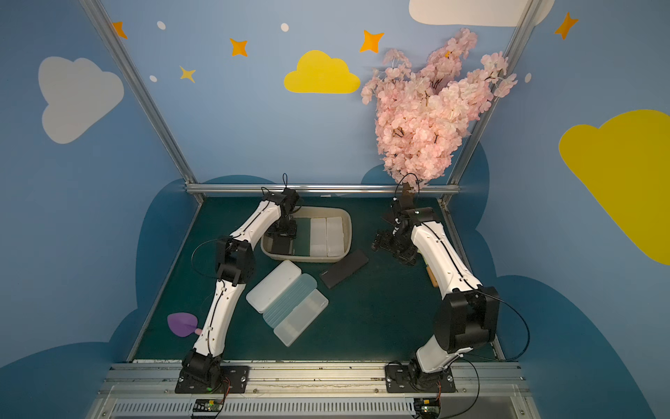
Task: Put the pencil case into the storage box
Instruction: Place the pencil case at the storage box.
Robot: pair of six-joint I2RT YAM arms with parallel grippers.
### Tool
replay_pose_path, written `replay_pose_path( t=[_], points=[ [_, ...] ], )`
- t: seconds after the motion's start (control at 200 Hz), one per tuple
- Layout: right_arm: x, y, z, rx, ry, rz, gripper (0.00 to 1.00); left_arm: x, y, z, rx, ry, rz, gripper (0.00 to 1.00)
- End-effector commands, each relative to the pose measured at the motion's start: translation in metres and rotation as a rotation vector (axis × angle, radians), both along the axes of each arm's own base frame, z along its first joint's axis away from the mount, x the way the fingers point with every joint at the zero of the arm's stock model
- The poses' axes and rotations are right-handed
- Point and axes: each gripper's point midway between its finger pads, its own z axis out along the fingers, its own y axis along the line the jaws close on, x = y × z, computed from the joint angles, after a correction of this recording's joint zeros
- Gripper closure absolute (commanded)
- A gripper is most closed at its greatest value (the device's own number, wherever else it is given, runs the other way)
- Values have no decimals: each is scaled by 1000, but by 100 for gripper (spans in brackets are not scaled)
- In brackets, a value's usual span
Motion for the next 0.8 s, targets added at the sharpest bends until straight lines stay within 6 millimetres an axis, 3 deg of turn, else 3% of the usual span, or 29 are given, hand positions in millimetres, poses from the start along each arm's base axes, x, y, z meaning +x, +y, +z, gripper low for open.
replay_pose_path(
  t=[0.0, 0.135, 0.33, 0.571, 0.796],
  points=[
    [-1, 1, 3, 7, 16, 8, 2, -4, -13, 8, -56, 3, -7, 37],
    [-1, 2, 2, 10, 20, 2, 2, -6, -12, 19, -54, -8, -19, 21],
    [-1, 3, 4, 18, 19, -12, 2, -6, -9, 47, -40, -57, -46, 8],
    [-4, 6, 2, 35, 37, -48, 2, -7, -11, 97, -73, -146, -55, 5],
    [-9, 16, -7, 104, 86, -114, 2, -23, -18, 146, -106, -233, -42, 7]
  ],
)
